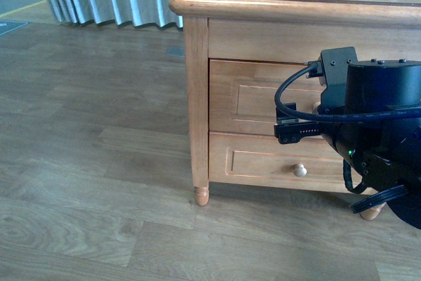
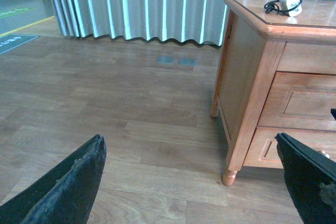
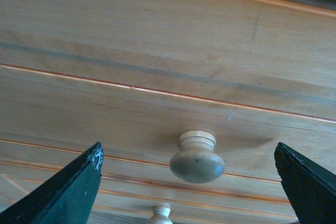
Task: Put charger into drawer
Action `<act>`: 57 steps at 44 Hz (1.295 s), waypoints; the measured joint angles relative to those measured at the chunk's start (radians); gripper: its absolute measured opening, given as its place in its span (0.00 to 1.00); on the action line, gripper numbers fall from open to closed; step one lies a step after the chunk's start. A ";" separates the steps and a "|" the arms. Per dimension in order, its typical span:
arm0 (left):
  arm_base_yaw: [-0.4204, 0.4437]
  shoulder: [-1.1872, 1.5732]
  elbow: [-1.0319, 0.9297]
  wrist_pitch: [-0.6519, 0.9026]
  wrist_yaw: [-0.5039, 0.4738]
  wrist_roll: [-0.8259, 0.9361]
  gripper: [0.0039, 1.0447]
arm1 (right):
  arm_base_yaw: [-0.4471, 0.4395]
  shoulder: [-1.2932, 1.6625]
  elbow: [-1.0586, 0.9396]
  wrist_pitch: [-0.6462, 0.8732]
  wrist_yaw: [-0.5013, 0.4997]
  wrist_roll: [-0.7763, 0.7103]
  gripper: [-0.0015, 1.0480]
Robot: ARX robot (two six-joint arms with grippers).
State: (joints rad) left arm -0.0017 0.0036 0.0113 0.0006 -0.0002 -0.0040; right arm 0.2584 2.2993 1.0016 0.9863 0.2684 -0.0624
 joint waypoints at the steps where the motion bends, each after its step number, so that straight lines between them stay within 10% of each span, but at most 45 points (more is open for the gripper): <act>1: 0.000 0.000 0.000 0.000 0.000 0.000 0.94 | 0.001 0.000 0.000 0.000 0.000 0.000 0.92; 7: 0.000 0.000 0.000 0.000 0.000 0.000 0.94 | 0.006 0.000 0.006 0.000 0.001 0.004 0.72; 31: 0.000 0.000 0.000 0.000 0.000 0.000 0.94 | 0.008 0.029 0.033 -0.024 0.014 0.007 0.69; 41: 0.000 0.000 0.000 0.000 0.000 0.000 0.94 | 0.008 0.029 0.035 -0.025 0.022 0.008 0.39; 57: 0.000 0.000 0.000 0.000 0.000 0.000 0.94 | 0.008 0.029 0.035 -0.026 0.023 0.012 0.40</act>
State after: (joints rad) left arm -0.0017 0.0036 0.0113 0.0006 0.0002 -0.0040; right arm 0.2661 2.3287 1.0370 0.9600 0.2909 -0.0505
